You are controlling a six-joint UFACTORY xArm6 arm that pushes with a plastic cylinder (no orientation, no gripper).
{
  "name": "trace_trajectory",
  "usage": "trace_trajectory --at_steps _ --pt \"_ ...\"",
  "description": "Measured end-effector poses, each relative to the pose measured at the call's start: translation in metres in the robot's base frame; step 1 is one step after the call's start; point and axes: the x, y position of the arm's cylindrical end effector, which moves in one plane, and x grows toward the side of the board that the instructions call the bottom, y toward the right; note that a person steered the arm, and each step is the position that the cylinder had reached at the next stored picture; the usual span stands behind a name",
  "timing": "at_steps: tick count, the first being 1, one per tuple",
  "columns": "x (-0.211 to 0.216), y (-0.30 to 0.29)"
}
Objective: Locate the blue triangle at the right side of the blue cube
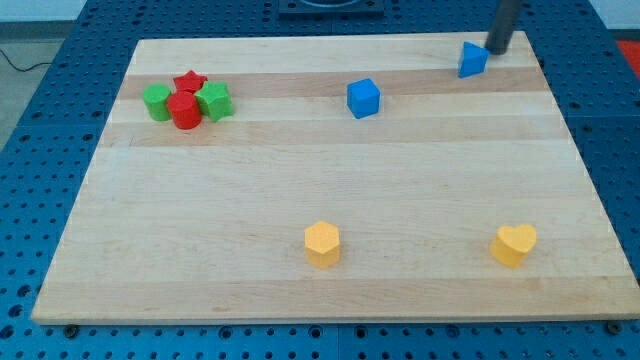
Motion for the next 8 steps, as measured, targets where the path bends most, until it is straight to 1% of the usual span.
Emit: trace_trajectory --at_steps 1,2,3,5,6,7,8 --pt "0.038 -0.058" --pt "0.049 -0.089" --pt "0.049 -0.092" --pt "0.054 -0.135" --pt "0.054 -0.123" --pt "0.056 -0.059" --pt "0.087 0.023"
